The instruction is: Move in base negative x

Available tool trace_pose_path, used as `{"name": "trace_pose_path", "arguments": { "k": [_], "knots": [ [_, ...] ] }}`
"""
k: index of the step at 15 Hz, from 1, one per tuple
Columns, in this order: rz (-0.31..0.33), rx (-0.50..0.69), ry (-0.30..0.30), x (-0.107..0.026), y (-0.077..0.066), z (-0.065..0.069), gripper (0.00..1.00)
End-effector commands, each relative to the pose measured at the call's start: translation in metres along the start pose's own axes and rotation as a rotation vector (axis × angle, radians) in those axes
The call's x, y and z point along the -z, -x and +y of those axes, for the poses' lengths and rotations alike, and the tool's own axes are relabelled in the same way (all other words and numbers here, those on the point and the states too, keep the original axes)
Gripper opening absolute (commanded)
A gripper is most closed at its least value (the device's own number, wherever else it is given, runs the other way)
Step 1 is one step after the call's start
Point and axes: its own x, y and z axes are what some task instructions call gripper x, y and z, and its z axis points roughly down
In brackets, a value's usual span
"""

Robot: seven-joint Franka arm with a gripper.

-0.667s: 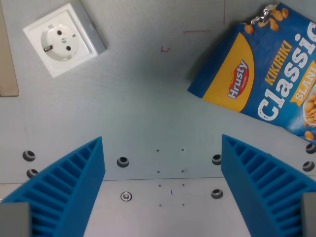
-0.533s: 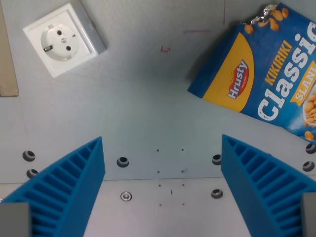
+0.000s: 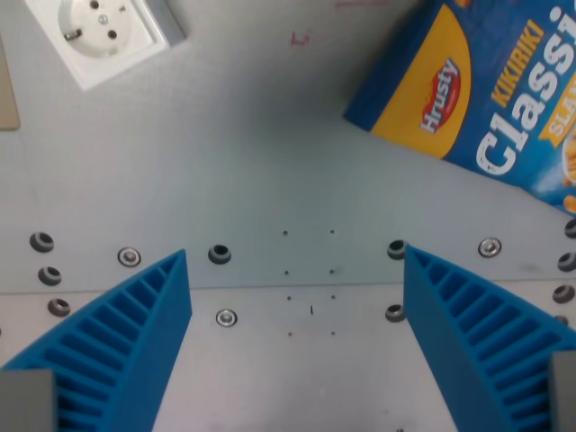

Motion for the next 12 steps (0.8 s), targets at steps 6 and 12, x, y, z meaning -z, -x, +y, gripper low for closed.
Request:
{"name": "trace_pose_path", "arguments": {
  "k": [6,12],
  "knots": [
    [0.057,-0.001,0.0,-0.002,0.054,-0.002,1.0],
    [0.057,-0.001,0.0,-0.008,0.083,-0.003,1.0]
  ]
}}
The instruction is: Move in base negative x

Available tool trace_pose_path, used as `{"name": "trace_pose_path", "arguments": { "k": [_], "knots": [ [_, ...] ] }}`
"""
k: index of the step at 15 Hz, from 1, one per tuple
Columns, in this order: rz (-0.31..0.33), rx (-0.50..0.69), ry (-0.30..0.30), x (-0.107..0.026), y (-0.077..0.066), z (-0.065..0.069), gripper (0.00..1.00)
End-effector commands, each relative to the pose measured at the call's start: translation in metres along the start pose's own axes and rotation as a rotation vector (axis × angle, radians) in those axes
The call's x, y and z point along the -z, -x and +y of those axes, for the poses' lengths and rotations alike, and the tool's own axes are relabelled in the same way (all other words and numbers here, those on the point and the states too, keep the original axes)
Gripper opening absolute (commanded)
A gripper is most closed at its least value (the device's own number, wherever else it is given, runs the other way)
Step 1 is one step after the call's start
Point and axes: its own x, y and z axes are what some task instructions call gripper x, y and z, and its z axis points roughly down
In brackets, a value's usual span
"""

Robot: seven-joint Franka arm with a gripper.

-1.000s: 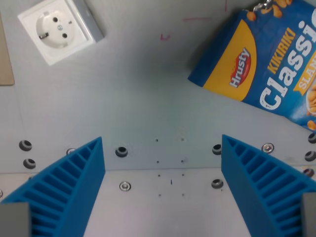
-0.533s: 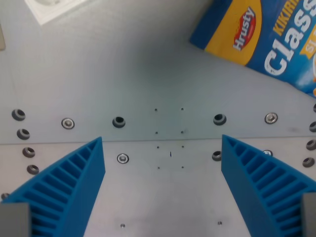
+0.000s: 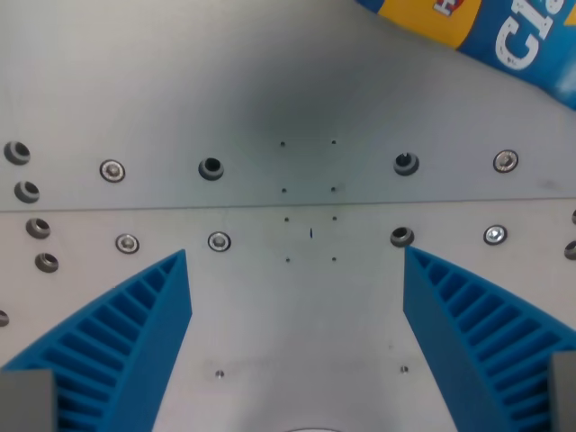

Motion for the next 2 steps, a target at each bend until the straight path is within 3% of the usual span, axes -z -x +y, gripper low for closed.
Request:
{"name": "trace_pose_path", "arguments": {
  "k": [1,2],
  "knots": [
    [0.089,-0.003,0.005,0.0014,0.0269,-0.0024,1.0],
    [0.089,-0.003,0.005,0.0,0.0317,-0.0025,1.0]
  ]
}}
